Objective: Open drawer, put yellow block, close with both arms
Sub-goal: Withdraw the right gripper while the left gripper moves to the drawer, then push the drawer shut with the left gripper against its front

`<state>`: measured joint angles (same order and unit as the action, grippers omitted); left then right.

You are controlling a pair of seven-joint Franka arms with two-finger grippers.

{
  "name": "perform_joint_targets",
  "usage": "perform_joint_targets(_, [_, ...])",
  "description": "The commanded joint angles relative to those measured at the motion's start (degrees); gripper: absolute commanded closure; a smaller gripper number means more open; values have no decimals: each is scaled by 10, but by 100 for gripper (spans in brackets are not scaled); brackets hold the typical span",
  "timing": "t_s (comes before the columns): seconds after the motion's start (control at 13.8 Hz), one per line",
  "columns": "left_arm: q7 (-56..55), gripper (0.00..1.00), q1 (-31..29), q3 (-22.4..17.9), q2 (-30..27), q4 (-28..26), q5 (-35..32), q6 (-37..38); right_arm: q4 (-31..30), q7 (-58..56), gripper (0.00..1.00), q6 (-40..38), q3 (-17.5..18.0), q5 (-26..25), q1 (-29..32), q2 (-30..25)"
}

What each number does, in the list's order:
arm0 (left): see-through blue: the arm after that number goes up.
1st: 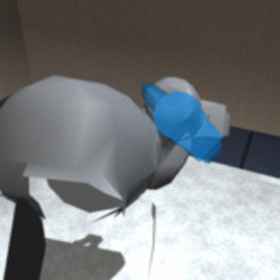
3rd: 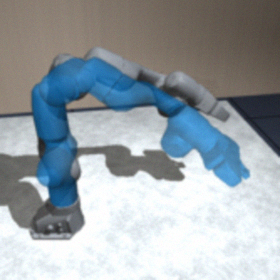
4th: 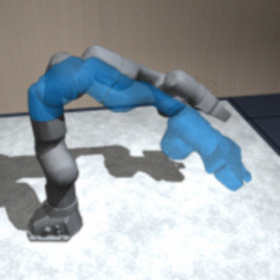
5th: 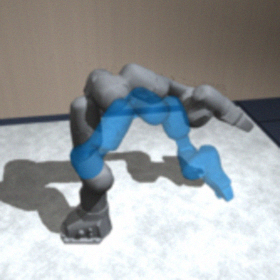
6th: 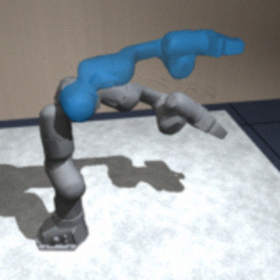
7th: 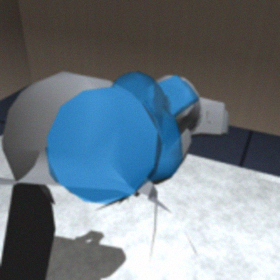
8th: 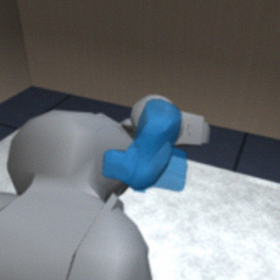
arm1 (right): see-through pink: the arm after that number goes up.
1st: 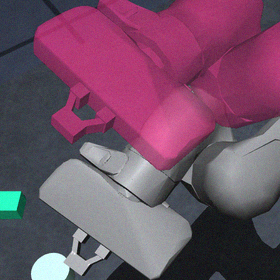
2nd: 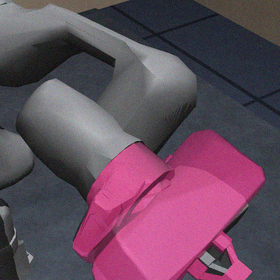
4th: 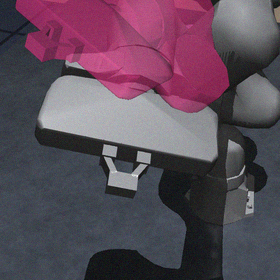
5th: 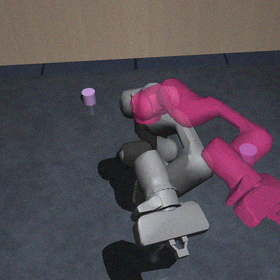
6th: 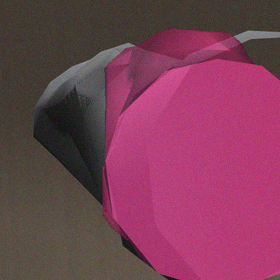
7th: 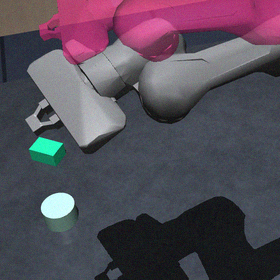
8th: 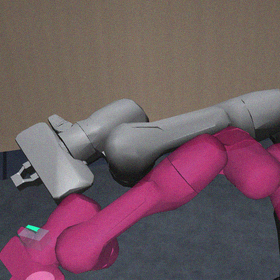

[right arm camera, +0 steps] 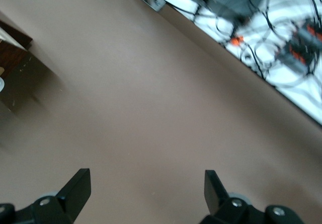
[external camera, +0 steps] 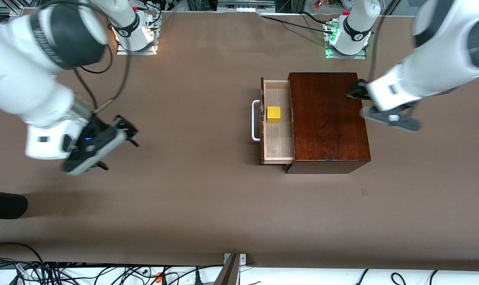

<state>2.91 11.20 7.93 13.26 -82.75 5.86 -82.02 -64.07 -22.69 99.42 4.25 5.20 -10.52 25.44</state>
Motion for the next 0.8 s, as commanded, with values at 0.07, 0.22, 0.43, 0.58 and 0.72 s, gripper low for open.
perform_joint_targets(0.07, [47,0,48,66,74,13,18,-12,-214,65,0,1,-46,36,11,-164])
perform_joint_targets(0.22, [96,0,58,102,97,10,21,-77,-267,104,0,-5,-55,33,18,-213])
perform_joint_targets(0.43, [164,0,95,138,150,5,11,-195,-274,171,0,-47,-82,14,19,-229])
perform_joint_targets(0.58, [217,0,138,138,173,-1,9,-297,-273,184,0,-68,-86,-1,19,-232])
perform_joint_targets(0.72, [277,0,166,138,206,-2,-9,-356,-272,206,0,-85,-86,-17,19,-232])
